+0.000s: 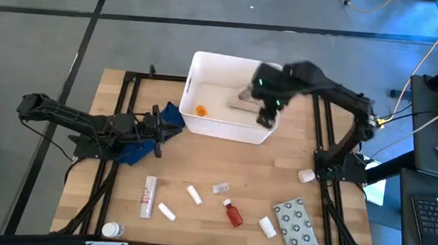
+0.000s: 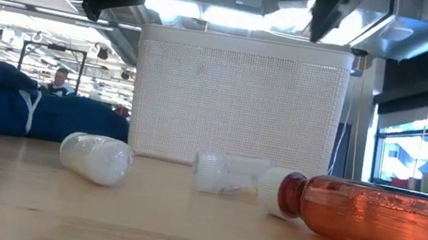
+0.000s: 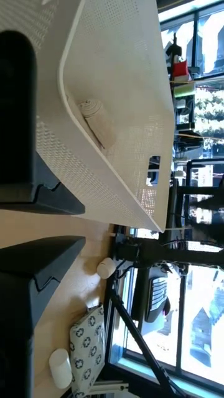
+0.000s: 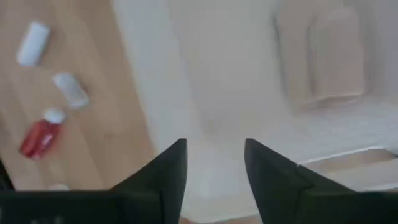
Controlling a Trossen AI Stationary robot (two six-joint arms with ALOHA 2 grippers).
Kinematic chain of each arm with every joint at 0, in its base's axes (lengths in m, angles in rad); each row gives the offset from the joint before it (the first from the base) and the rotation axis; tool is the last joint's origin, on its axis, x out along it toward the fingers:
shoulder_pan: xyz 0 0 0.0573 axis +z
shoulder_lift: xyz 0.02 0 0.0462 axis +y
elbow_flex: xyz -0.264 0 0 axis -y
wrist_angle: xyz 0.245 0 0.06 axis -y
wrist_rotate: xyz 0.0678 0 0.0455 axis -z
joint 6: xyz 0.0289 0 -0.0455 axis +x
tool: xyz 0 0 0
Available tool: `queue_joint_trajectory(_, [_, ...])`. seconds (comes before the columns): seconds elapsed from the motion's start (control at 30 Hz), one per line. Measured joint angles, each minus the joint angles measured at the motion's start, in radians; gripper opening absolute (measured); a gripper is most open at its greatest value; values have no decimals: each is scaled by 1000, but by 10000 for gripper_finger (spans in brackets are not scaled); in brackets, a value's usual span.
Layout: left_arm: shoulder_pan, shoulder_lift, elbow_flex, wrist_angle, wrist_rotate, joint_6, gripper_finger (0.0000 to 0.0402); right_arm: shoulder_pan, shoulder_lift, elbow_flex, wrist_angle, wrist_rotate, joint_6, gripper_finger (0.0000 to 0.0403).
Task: Pick & place medical supplies in basket/bin
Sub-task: Put the light brown bandage into the white bin
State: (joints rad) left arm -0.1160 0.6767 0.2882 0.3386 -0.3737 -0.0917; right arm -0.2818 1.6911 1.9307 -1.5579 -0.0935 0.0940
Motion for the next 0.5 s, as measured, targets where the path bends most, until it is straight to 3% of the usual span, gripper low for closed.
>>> queue_joint_trajectory(0.1, [0,0,0,-1,0,0,59,108,-76,-117,-10,-7,56,161])
queue_joint_trajectory(0.3, [0,0,0,-5,0,0,59,322,-238,-464,20,81,239,161])
queue_joint_trajectory(0.5, [0,0,0,-5,0,0,59,470,-335,-788,64,100,360,161])
